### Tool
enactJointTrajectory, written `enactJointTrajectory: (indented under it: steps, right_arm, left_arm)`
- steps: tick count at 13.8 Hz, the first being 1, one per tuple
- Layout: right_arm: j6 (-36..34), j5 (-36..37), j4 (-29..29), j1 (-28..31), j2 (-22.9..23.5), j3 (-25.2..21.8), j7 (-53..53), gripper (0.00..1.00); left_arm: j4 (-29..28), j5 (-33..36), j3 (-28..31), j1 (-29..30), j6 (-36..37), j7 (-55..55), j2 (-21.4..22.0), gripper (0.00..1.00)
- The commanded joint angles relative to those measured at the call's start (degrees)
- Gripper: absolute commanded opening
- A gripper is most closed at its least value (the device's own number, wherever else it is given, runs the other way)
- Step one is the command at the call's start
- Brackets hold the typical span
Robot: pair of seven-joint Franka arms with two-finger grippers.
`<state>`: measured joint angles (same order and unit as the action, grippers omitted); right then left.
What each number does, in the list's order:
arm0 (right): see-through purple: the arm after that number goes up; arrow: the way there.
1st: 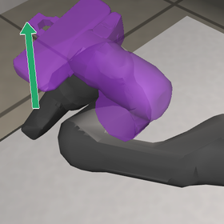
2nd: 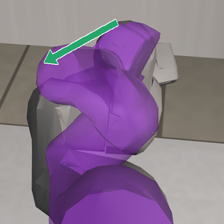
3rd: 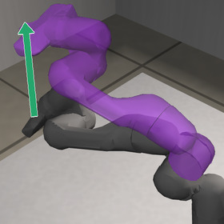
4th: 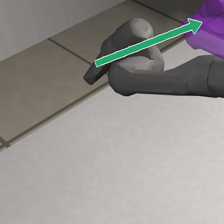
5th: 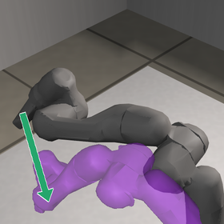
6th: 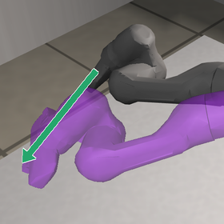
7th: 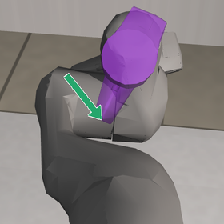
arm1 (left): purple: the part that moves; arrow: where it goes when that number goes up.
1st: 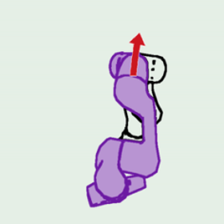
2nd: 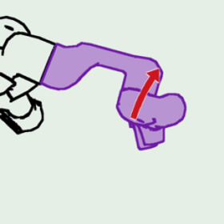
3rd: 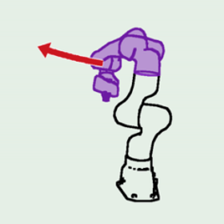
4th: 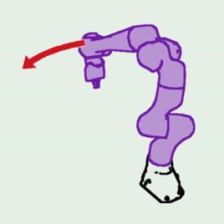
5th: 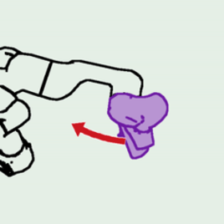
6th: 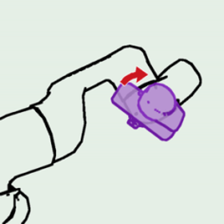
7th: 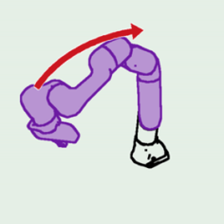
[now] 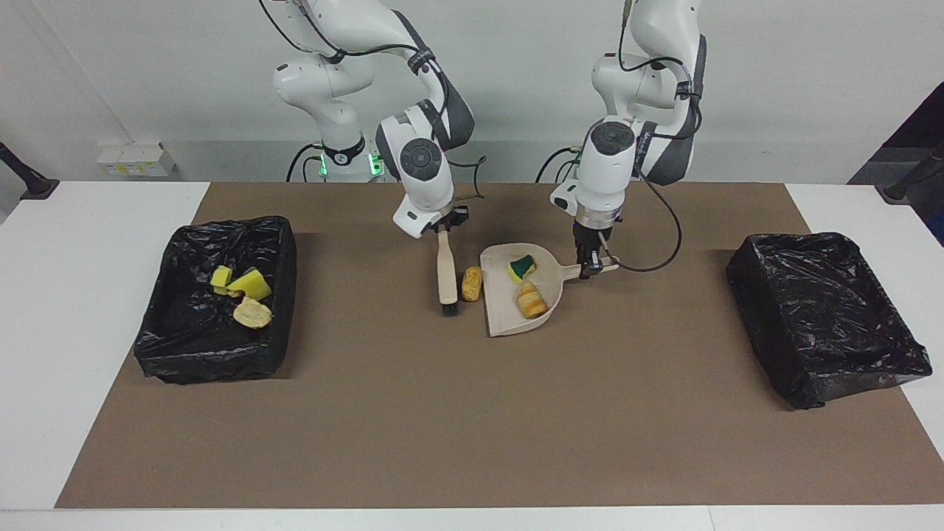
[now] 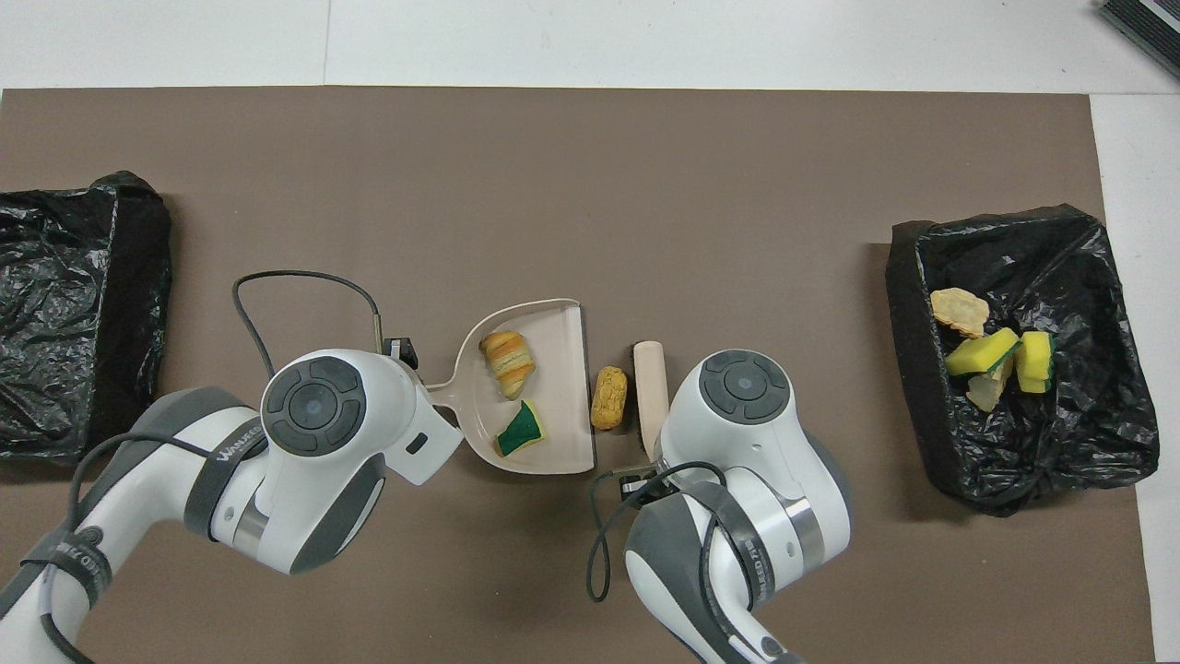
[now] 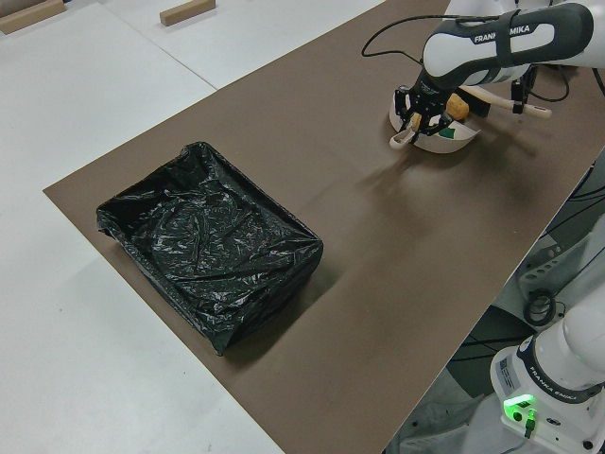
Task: Sweep and dump trash in bin
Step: 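Sweep the bread and sponges into the dustpan with the right gripper's brush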
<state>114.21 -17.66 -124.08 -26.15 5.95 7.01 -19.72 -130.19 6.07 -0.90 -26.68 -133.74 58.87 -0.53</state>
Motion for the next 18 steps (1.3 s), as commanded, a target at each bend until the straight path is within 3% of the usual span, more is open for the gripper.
enactJointTrajectory:
  steps: [1,4,9,14,18]
  right_arm:
    - [3.11,-7.28,1.21,-2.06,0.38,0.46,-0.76,0.0]
    - [7.43,-13.28,1.21,-6.19,1.09,0.38,-0.85,0.0]
    - [2.34,-11.79,1.65,-2.86,0.12,-0.06,-0.5,0.0]
    - [-7.14,-6.35,3.84,0.91,-4.97,-0.33,-1.38,0.0]
    - [-9.88,-3.8,1.3,-3.01,-9.1,0.2,-6.9,0.0]
  left_arm:
    - [-2.53,0.7,-0.24,-0.13,-0.03,-0.42,0.53,0.0]
    - [-2.44,0.69,-0.24,-0.13,5.05,-4.54,1.05,0.0]
    - [-2.53,0.69,-0.24,1.62,1.92,-2.72,0.79,0.0]
    - [-1.91,0.26,-0.33,6.54,1.29,4.39,1.22,0.0]
    - [2.82,-0.27,0.28,13.66,4.7,15.18,3.51,0.0]
